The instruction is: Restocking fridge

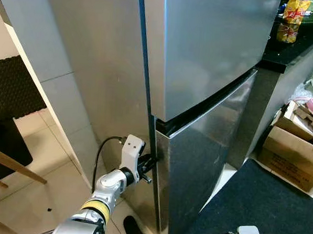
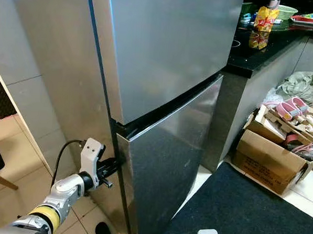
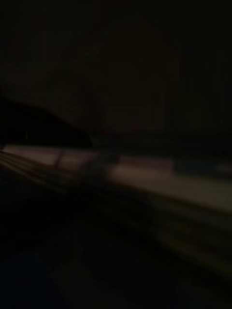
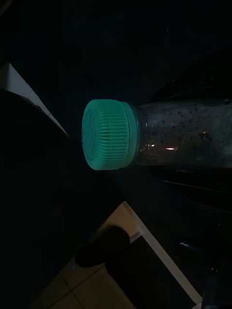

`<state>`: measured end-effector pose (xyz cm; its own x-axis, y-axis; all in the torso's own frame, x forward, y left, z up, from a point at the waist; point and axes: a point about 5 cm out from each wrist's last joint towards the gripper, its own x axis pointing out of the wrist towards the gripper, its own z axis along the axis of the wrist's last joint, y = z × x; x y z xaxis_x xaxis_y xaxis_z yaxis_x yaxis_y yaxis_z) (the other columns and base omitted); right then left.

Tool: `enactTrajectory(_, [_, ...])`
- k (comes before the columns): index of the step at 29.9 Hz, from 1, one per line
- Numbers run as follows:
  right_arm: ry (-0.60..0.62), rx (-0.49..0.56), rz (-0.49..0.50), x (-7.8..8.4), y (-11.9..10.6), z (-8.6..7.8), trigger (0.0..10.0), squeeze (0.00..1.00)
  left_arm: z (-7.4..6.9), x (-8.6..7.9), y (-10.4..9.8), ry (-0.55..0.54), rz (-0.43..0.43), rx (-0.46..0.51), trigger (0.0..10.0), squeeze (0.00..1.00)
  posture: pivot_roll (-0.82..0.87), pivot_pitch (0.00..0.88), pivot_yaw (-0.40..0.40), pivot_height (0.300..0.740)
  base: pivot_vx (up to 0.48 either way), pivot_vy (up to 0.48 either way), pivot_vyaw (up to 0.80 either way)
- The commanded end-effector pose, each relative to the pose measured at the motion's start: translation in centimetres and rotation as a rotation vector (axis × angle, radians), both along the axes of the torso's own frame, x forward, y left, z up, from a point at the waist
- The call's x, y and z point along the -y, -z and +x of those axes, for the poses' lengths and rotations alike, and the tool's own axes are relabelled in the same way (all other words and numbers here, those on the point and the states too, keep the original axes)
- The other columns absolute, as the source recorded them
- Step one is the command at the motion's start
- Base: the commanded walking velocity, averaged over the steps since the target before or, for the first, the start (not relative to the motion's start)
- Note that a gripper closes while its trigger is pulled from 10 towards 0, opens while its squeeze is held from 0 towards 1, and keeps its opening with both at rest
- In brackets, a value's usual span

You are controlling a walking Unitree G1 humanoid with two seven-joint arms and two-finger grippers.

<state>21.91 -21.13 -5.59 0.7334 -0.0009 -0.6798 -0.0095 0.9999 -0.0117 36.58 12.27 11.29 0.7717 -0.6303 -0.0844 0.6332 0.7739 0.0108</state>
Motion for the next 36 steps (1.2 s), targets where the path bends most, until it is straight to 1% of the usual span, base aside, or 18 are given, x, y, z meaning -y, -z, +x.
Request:
enactTrajectory(1, [0.001,0.002,-0.003,0.0,0.1,-0.3,10.0,0.0,0.1,0.9,-0.5,0.047,-0.017,0.007,10.0,1.0,-0.07,0.147,0.074,0.74,0.0,0.0,0.0])
enactTrajectory(3, [0.002,0.001,-0.003,0.0,0.1,-0.3,10.0,0.0,0.0,1.2,-0.4,0.074,-0.017,0.0,10.0,1.0,-0.07,0.147,0.074,0.74,0.0,0.0,0.0])
enactTrajectory(4, [0.002,0.001,-0.003,0.0,0.1,-0.3,10.0,0.0,-0.2,1.5,-0.2,0.116,-0.019,-0.02,10.0,1.0,-0.07,0.146,0.073,0.74,0.0,0.0,0.0])
enactTrajectory(6, [0.002,0.001,-0.003,0.0,0.1,-0.3,10.0,0.0,-0.3,1.8,0.0,0.146,-0.022,-0.034,10.0,1.0,-0.07,0.146,0.073,0.74,0.0,0.0,0.0])
enactTrajectory(8, [0.0,-0.001,-0.003,0.0,0.2,-0.3,10.0,0.0,-1.7,3.5,1.0,0.388,-0.077,-0.181,10.0,1.0,-0.07,0.145,0.071,0.74,0.0,0.0,0.0])
enactTrajectory(9, [0.0,-0.001,-0.003,0.0,0.2,-0.3,10.0,0.0,-1.7,3.5,1.0,0.388,-0.077,-0.181,10.0,1.0,-0.07,0.145,0.071,0.74,0.0,0.0,0.0])
enactTrajectory(10, [-0.002,-0.006,-0.002,0.0,0.2,-0.4,10.0,0.0,-2.6,4.2,1.5,0.536,-0.11,-0.274,10.0,1.0,-0.07,0.145,0.071,0.74,0.0,0.0,0.0])
enactTrajectory(11, [-0.008,-0.012,0.0,-0.1,0.3,-0.5,10.0,0.0,-3.6,4.9,1.9,0.68,-0.124,-0.348,10.0,0.0,-0.07,0.145,0.073,0.74,0.0,0.0,0.0])
enactTrajectory(12, [-0.013,-0.017,0.003,-0.2,0.3,-0.5,10.0,0.0,-4.3,5.4,2.0,0.78,-0.139,-0.399,10.0,0.0,-0.07,0.144,0.073,0.74,0.0,0.0,0.0])
enactTrajectory(14, [-0.026,-0.026,0.007,-0.5,0.5,-0.6,10.0,0.0,-5.2,6.2,2.1,0.91,-0.156,-0.44,10.0,0.0,-0.07,0.142,0.072,0.74,0.0,0.0,0.0])
enactTrajectory(15, [-0.026,-0.026,0.007,-0.5,0.5,-0.6,10.0,0.0,-5.2,6.2,2.1,0.91,-0.156,-0.44,10.0,0.0,-0.07,0.142,0.072,0.74,0.0,0.0,0.0])
enactTrajectory(17, [-0.038,-0.036,0.01,-0.6,0.6,-0.8,10.0,0.0,-5.7,6.6,2.0,0.971,-0.162,-0.455,10.0,0.0,-0.07,0.139,0.072,0.74,0.0,0.0,0.0])
enactTrajectory(22, [-0.066,-0.071,0.015,-0.8,1.0,-1.4,10.0,0.0,-6.1,6.9,2.1,1.018,-0.157,-0.478,10.0,0.0,-0.07,0.137,0.073,0.74,0.0,0.0,0.0])
enactTrajectory(28, [-0.076,-0.103,0.021,-0.8,1.5,-2.2,10.0,0.0,-6.4,6.6,2.1,1.022,-0.16,-0.486,10.0,0.0,-0.07,0.132,0.077,0.74,0.0,0.0,0.0])
enactTrajectory(33, [-0.08,-0.11,0.024,-0.9,1.6,-2.4,10.0,0.0,-6.3,6.7,1.9,0.993,-0.171,-0.469,10.0,0.0,-0.07,0.133,0.078,0.74,0.0,0.0,0.0])
enactTrajectory(34, [-0.083,-0.105,0.027,-1.1,1.7,-2.5,10.0,0.0,-6.1,6.7,2.0,0.952,-0.165,-0.448,10.0,0.0,-0.06,0.134,0.078,0.74,0.0,0.0,0.0])
enactTrajectory(35, [-0.087,-0.09,0.031,-1.4,1.7,-2.5,10.0,0.0,-5.5,6.6,2.6,0.813,-0.101,-0.405,10.0,0.0,-0.06,0.134,0.083,0.74,0.0,0.0,0.0])
enactTrajectory(36, [-0.088,-0.083,0.032,-1.5,1.6,-2.4,10.0,0.0,-5.1,6.5,2.9,0.736,-0.059,-0.384,10.0,0.0,-0.06,0.134,0.083,0.74,0.0,0.0,0.0])
